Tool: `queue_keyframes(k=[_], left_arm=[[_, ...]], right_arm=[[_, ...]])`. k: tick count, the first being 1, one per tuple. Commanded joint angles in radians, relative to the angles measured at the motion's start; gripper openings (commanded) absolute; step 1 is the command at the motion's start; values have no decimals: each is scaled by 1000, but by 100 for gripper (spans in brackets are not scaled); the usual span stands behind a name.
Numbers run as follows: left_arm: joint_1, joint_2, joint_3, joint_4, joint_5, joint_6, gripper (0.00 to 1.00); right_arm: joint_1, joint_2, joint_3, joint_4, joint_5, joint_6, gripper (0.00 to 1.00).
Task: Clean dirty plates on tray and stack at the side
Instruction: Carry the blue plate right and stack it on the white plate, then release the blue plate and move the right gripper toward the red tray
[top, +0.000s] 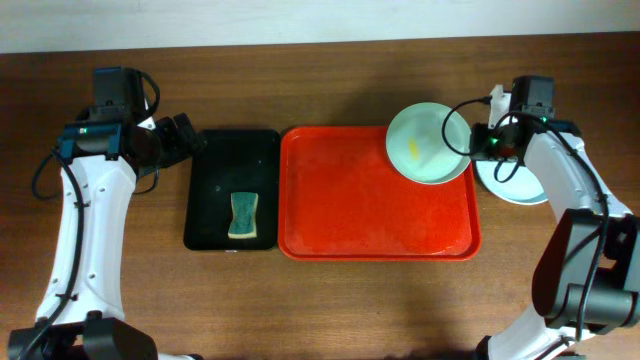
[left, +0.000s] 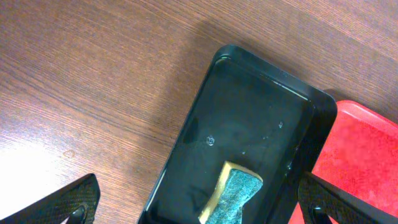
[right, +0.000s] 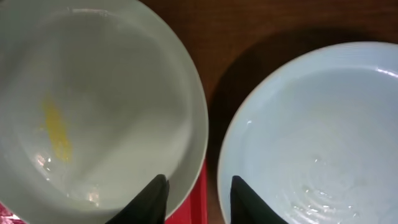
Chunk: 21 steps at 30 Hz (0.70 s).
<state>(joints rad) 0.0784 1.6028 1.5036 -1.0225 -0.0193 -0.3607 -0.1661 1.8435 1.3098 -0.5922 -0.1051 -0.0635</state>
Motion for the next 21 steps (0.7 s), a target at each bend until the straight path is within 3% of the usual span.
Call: queue_keyframes(k=[1,4,9,13,21], left_arm=[[5,-2,9,-1,-4,-10,99],[5,-2,9,-1,-4,-10,99],[5,-2,9,-1,-4,-10,99],[5,-2,9,-1,-4,-10,99],[5,-2,9,-1,-4,-10,99]], right_arm=[[30,13,3,55,28,-63,42],[42,28,3,108,32,-143,42],[42,79,3,195,32,-143,41],[41,107,3,245,35,-143,31],[41,141,3,253,39,-142,28]])
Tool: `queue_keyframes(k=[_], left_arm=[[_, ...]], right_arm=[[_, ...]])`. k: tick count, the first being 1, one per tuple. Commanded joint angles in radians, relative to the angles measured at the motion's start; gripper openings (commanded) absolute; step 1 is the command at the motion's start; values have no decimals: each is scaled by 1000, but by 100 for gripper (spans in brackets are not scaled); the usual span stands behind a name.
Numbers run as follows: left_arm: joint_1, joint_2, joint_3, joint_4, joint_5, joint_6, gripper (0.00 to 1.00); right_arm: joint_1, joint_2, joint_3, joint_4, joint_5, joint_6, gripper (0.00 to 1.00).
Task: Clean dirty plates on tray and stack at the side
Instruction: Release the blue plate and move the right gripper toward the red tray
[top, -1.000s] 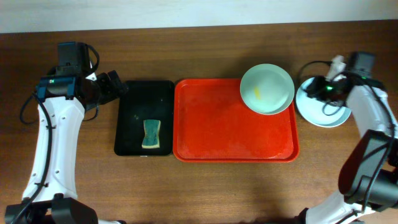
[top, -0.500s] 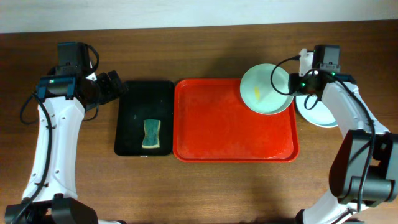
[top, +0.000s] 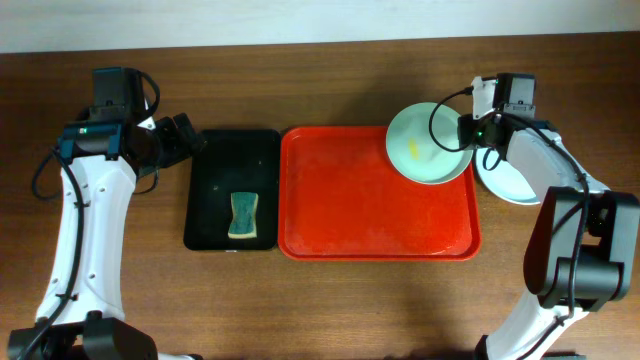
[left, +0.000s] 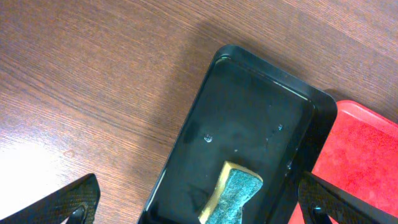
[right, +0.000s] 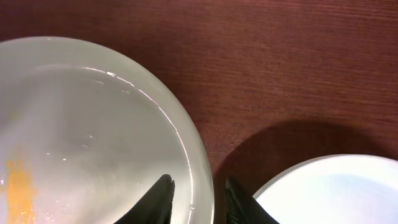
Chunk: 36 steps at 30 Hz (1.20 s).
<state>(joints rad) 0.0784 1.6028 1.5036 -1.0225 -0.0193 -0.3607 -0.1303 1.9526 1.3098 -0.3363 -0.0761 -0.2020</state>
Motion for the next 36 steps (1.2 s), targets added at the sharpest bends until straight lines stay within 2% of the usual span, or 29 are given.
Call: queue_keyframes(k=[1,4,12,16,24,28,36], left_arm=[[5,-2,9,-1,-4,-10,99],[5,-2,9,-1,-4,-10,99],[5,-2,9,-1,-4,-10,99],[5,-2,9,-1,-4,-10,99],[5,-2,9,-1,-4,-10,99],[5,-2,9,-1,-4,-10,99],[5,-2,9,-1,-4,-10,99]], right_arm=[[5,38,3,-5,10,-4,28],[5,43,3,-6,10,-4,25],[5,51,3,-15,82,-4,24],[5,51,3,-19,81,-3,14],[6,51,2,-50,28,-3,14],[6,51,2,-50,28,-3,5],[6,51,2,-72,-39,26,4]])
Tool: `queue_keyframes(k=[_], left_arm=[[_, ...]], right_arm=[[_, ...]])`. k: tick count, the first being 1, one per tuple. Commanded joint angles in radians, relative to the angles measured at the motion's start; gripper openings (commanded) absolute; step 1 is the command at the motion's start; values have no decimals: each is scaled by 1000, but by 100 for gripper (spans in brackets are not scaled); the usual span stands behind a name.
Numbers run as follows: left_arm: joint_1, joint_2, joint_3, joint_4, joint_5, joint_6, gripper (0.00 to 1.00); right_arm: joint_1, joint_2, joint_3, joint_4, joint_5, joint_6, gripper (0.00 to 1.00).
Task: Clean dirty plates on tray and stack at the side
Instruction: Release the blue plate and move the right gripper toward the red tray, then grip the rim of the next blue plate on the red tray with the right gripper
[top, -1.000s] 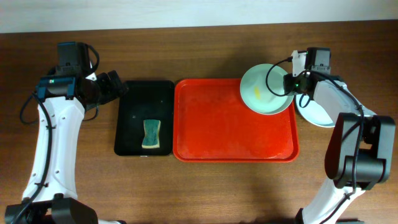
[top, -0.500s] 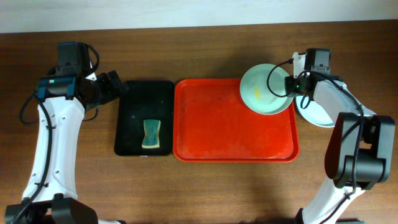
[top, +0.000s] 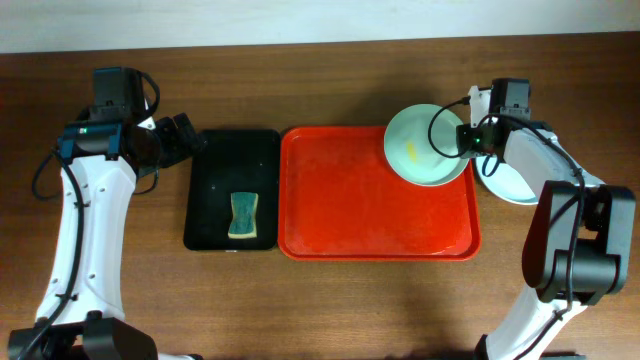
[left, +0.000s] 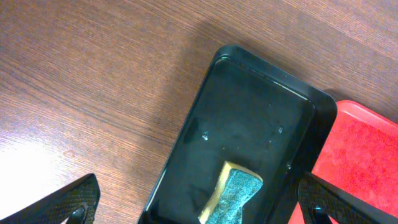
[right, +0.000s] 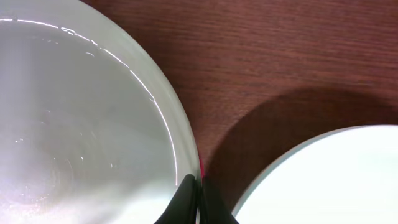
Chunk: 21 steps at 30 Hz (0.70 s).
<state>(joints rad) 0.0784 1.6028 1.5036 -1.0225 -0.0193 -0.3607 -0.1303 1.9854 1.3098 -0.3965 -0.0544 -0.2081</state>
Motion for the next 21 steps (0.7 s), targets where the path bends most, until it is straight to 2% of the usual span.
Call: queue_keyframes(k=[1,3,11,15,21], left_arm=[[5,-2,9,-1,-4,-10,99],[5,-2,9,-1,-4,-10,99],[5,-2,9,-1,-4,-10,99],[5,-2,9,-1,-4,-10,99],[5,-2,9,-1,-4,-10,99]], right_arm=[[6,19,2,-14,-74,52,4],[6,18,3,-27,-92,97,4],[53,6,3,-161,-193,130,4],[120,-19,3,-218,-194,216,4],[234,-71,3,-391,-215,387,4]])
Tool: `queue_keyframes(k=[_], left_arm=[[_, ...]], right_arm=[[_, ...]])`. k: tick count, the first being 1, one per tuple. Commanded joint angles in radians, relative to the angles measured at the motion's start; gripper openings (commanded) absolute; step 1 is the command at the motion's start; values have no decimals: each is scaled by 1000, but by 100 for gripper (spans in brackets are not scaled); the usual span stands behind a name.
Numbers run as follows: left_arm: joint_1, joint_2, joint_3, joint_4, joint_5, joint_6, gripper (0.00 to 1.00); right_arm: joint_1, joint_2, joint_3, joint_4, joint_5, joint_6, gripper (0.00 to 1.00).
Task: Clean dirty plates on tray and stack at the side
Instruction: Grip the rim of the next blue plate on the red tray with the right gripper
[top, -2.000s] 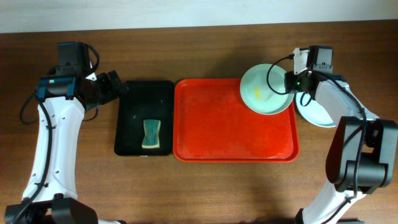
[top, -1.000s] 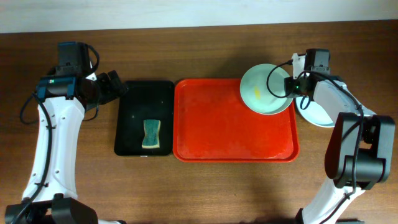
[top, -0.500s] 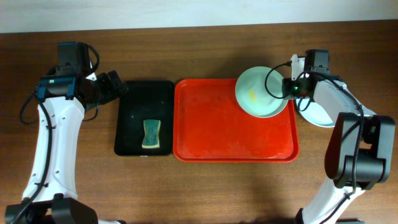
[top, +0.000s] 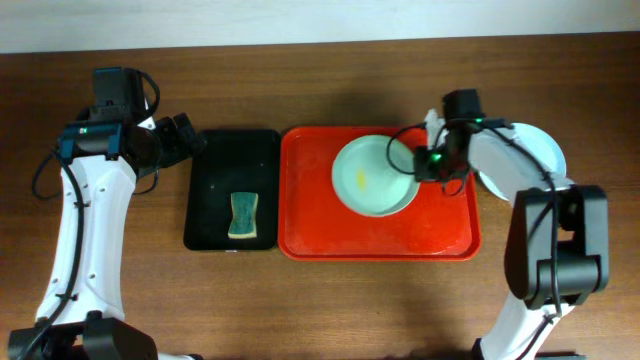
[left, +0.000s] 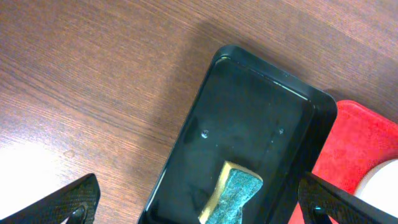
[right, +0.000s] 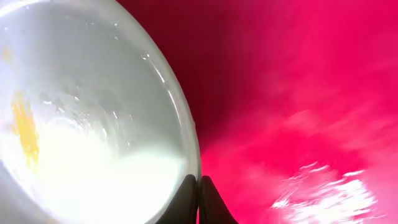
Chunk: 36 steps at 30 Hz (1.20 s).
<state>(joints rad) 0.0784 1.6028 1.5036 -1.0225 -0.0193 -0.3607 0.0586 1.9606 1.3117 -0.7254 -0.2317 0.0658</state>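
A pale green plate (top: 372, 176) with a yellow smear (top: 363, 181) lies over the middle of the red tray (top: 320, 215). My right gripper (top: 428, 160) is shut on its right rim. In the right wrist view the gripper (right: 199, 182) pinches that rim, the plate (right: 81, 124) to the left and red tray (right: 292, 93) to the right. A second white plate (top: 535, 150) sits on the table right of the tray, partly hidden by my arm. My left gripper (left: 198, 202) hangs open above the black tray (left: 249, 130) holding a green-and-yellow sponge (left: 233, 193).
The black tray (top: 231, 188) with the sponge (top: 242, 215) lies left of the red tray, touching it. Bare wooden table (top: 320, 300) runs along the front, and a pale wall edge lines the back.
My right gripper, shut on the dirty plate's rim, has moved left with it. The plate was at the tray's far right corner and is now over the tray's middle. The left arm is still.
My right gripper was open between the dirty plate and the clean plate beside the tray. Then it stood astride the dirty plate's right rim, then shut on it. Now the plate sits at the tray's middle. My left gripper stayed open over the black tray throughout.
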Motion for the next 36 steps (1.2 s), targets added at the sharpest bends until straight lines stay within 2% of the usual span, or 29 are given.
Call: queue_keyframes(k=[1,8,9,10,11,16,20,21,22,26,27,29,30,34,36], left_arm=[[5,-2,9,-1,-4,-10,99],[5,-2,9,-1,-4,-10,99],[5,-2,9,-1,-4,-10,99],[5,-2,9,-1,-4,-10,99],[5,-2,9,-1,-4,-10,99],[5,-2,9,-1,-4,-10,99],[5,-2,9,-1,-4,-10,99],[5,-2,9,-1,-4,-10,99],[5,-2,9,-1,-4,-10,99],[5,-2,9,-1,-4,-10,99],[5,-2,9,-1,-4,-10,99],[5,-2,9,-1,-4,-10,99],[5,-2,9,-1,-4,-10,99],[5,-2,9,-1,-4,-10,99],[5,-2,9,-1,-4,-10,99]], right_arm=[[56,-51,1,-82,-57,112,4],[126,-111,1,-192,-113,135,5],[126,-128,2,-195,-108,158,18],[124,-135,2,-195,-109,163,35],[122,-139,2,-195,-109,165,41],[123,-141,1,-246,-108,166,52],[131,-140,1,-316,-101,179,54],[131,-140,1,-320,-101,180,66],[131,-140,1,-319,-108,180,99],[131,-140,1,-318,-161,179,98],[131,-140,1,-319,-161,179,88],[131,-140,1,-317,-157,179,19],[132,-140,0,-315,-157,180,6],[153,-140,0,-292,-121,218,7],[179,-140,0,-295,-42,273,22]])
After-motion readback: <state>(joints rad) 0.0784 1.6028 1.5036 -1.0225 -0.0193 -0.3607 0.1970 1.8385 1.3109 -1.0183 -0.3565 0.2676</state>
